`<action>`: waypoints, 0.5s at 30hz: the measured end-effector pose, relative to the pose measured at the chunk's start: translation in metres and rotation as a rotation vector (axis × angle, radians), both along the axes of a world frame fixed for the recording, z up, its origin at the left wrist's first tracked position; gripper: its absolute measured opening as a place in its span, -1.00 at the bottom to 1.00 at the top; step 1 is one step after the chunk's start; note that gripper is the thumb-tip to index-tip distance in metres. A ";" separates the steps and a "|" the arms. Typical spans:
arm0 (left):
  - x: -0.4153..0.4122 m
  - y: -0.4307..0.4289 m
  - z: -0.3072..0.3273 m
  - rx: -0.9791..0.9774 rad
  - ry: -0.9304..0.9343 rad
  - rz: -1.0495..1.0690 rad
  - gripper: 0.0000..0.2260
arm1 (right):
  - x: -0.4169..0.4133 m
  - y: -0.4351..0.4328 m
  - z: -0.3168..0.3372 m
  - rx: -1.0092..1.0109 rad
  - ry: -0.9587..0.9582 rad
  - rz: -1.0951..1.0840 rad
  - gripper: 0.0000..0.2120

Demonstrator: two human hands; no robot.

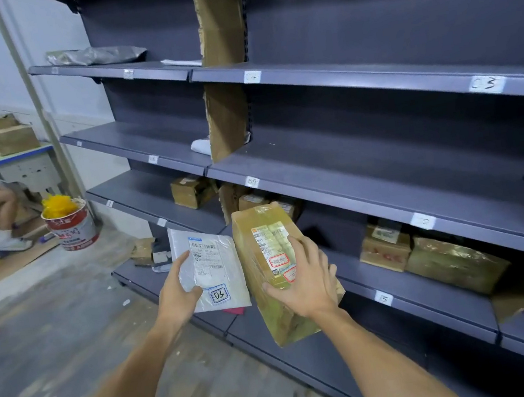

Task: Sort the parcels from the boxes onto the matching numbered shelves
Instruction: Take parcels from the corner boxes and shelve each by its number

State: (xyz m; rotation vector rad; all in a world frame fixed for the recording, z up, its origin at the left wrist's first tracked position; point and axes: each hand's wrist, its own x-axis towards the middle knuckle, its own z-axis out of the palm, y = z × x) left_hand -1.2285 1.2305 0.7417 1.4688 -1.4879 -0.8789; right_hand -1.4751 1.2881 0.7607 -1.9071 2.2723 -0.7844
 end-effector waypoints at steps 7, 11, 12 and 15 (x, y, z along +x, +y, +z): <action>0.028 -0.063 -0.003 -0.016 0.030 0.050 -0.32 | 0.028 -0.071 0.000 -0.021 -0.003 0.049 -0.03; 0.042 -0.105 -0.002 -0.025 0.032 0.071 -0.31 | 0.037 -0.119 0.000 -0.017 -0.005 0.078 -0.02; 0.045 -0.115 0.000 -0.021 0.029 0.085 -0.31 | 0.039 -0.131 0.001 -0.020 -0.009 0.079 -0.02; 0.055 -0.141 0.002 -0.012 0.018 0.111 -0.31 | 0.049 -0.160 0.000 -0.026 -0.024 0.092 -0.02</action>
